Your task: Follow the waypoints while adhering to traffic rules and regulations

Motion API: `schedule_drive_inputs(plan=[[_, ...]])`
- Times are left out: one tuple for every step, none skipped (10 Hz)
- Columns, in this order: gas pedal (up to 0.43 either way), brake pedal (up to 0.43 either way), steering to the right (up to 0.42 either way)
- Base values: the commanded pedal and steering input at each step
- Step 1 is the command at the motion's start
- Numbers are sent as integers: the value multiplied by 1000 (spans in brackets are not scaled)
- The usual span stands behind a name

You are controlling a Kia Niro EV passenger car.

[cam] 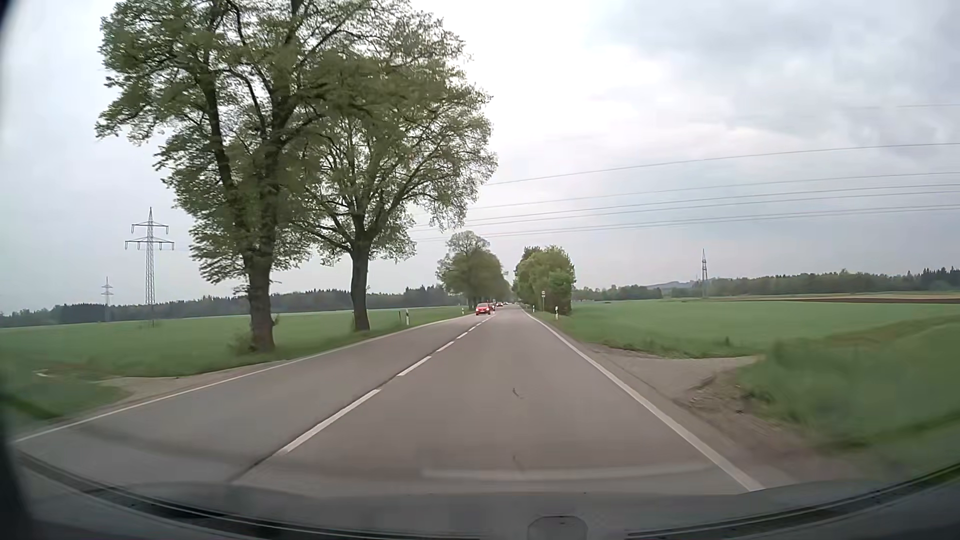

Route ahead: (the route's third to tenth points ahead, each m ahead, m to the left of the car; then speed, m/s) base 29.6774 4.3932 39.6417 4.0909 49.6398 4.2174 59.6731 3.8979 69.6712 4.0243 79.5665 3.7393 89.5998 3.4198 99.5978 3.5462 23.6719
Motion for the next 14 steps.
schedule_drive_inputs(plan=[[240, 0, -3], [228, 0, -3], [220, 0, -2], [209, 0, -2], [197, 0, -1], [197, 0, -1], [189, 0, -1], [189, 0, -1], [189, 0, -1], [189, 0, -1], [189, 0, -1], [189, 0, -1], [189, 0, -2], [189, 0, -2]])
